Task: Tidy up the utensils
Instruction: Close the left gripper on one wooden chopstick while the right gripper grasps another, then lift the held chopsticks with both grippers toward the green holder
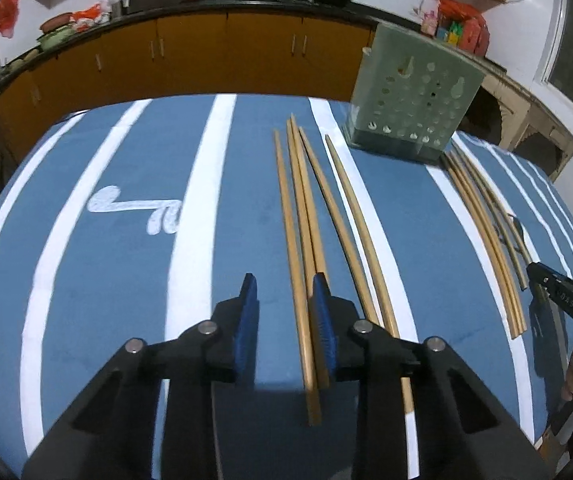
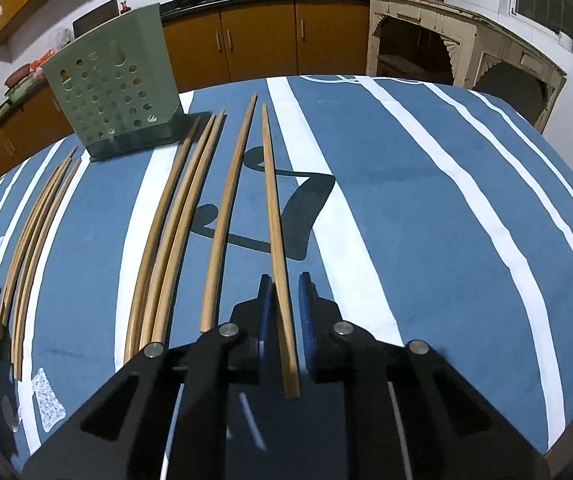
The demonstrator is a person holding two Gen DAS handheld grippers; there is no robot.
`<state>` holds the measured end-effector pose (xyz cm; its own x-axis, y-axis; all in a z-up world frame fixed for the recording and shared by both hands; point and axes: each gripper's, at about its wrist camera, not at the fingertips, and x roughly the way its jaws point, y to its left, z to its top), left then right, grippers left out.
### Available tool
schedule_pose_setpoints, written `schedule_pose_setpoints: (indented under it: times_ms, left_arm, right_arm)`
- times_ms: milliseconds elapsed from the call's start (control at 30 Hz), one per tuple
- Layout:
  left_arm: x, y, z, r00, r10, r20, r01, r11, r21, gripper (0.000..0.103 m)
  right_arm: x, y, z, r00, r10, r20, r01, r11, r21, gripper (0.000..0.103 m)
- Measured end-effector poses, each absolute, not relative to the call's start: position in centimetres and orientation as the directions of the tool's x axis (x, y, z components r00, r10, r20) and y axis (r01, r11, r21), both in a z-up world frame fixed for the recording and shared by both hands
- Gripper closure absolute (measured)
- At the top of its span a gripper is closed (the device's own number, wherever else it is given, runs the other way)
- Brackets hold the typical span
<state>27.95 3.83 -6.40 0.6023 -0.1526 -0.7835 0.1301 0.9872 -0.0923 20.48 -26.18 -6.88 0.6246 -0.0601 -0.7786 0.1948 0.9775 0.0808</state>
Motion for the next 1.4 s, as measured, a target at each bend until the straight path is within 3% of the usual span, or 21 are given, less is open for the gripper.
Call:
schedule_pose_setpoints:
  times_ms: [133, 367, 600, 667, 900, 1167, 1400]
  left_arm:
    - [28.9, 3.8, -7.4, 0.573, -0.150, -0.806, 0.131, 0.987, -0.091, 0.081]
    - [28.9, 3.4, -7.6, 0.569, -0.155, -0.807, 0.147, 0.985, -0.086, 0.082]
    - [29.2, 3.3, -7.8, 0.569, -0.116, -0.814, 0.139, 0.989, -0.044, 0.095]
    - [29.6, 3.8, -7.8, 0.572, -0.108, -0.813, 0.121, 0.992, -0.047, 0.095]
    - [31.8, 6.0, -7.9, 0.596, -0.099, -0.797, 0.048, 0.995, -0.087, 0.095]
    - [29.3, 6.8, -7.8, 0.576, -0.177, -0.798, 0.094, 0.984, -0.150, 0.089]
    - [27.3, 6.1, -7.9, 0.589, -0.148, -0.795, 0.104, 0.989, -0.107, 0.088]
  right_arm:
    - [22.1, -26.5, -7.0, 0.624, -0.055, -0.780, 0.194, 0.977, 0.086, 0.088]
    - [22.4, -26.5, -7.1, 0.623, -0.055, -0.780, 0.195, 0.977, 0.087, 0.088]
    - [22.6, -25.9, -7.2, 0.630, -0.062, -0.774, 0.166, 0.985, 0.056, 0.088]
    - [22.9, -26.2, -7.2, 0.630, -0.055, -0.775, 0.163, 0.985, 0.062, 0.095]
    - [24.0, -29.2, -7.4, 0.634, -0.069, -0.770, 0.230, 0.968, 0.103, 0.095]
    - [22.9, -29.2, -7.7, 0.642, -0.057, -0.765, 0.214, 0.971, 0.108, 0.094]
    - [22.0, -29.0, -7.8, 0.642, -0.047, -0.765, 0.214, 0.970, 0.119, 0.094]
